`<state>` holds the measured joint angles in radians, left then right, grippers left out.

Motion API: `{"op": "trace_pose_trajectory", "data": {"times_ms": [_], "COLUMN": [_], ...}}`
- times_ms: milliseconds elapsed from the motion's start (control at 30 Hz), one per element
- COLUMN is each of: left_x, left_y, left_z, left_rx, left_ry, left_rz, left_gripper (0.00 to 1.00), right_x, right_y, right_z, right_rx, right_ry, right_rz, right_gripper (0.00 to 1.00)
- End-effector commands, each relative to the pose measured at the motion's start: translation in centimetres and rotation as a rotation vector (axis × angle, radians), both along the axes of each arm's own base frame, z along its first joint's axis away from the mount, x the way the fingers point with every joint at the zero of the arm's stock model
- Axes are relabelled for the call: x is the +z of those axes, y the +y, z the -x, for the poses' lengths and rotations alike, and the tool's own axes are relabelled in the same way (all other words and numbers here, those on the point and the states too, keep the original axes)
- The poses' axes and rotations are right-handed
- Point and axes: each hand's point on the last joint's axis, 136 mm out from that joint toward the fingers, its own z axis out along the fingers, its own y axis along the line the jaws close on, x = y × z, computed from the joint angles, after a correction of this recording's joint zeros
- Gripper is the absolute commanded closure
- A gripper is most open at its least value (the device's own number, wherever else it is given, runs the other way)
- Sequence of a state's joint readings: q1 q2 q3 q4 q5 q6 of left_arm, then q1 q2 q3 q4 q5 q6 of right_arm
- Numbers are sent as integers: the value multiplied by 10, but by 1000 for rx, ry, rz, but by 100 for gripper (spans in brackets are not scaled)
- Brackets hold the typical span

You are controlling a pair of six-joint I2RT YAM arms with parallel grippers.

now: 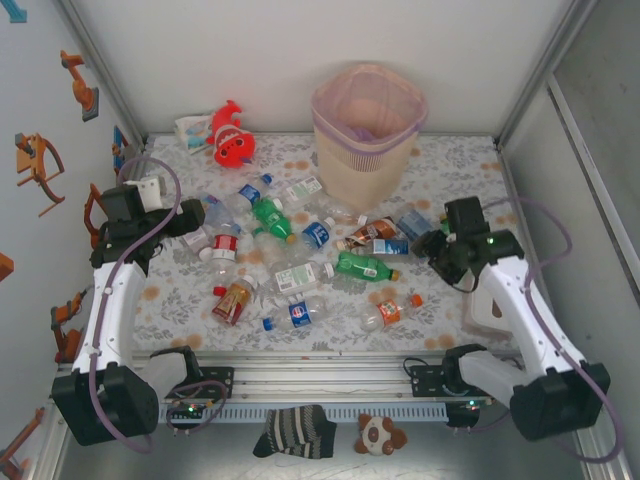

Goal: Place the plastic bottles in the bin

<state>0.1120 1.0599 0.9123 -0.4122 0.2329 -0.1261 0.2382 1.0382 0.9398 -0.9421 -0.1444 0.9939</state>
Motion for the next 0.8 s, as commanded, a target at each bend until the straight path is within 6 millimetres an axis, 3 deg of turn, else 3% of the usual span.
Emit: {"op": "trace_pose_trajectory", "data": {"times_ms": [0, 233, 333, 533, 767], "left_x": [0, 0, -1, -1, -1], "left_y": [-1, 0, 0, 2, 4], "left_z": [2, 3, 3, 4, 5], "left_rx": [0, 2, 4, 9, 16], "left_ry": [4, 4, 8, 10, 9], "left_rz": [12, 10, 9, 0, -13], "left_gripper": [4, 4, 4, 4, 4], "right_x": [-21, -80, -100, -118, -128], "right_y": [11, 28, 38, 50, 51], "right_z": [22, 60, 59, 53, 48], "right_rx": [-244, -393, -412, -412, -433], "right_ry": [96, 266, 298, 354, 369], "right_rz": [-126, -192, -237, -230, -209], "right_gripper": [33, 20, 16, 16, 23]}}
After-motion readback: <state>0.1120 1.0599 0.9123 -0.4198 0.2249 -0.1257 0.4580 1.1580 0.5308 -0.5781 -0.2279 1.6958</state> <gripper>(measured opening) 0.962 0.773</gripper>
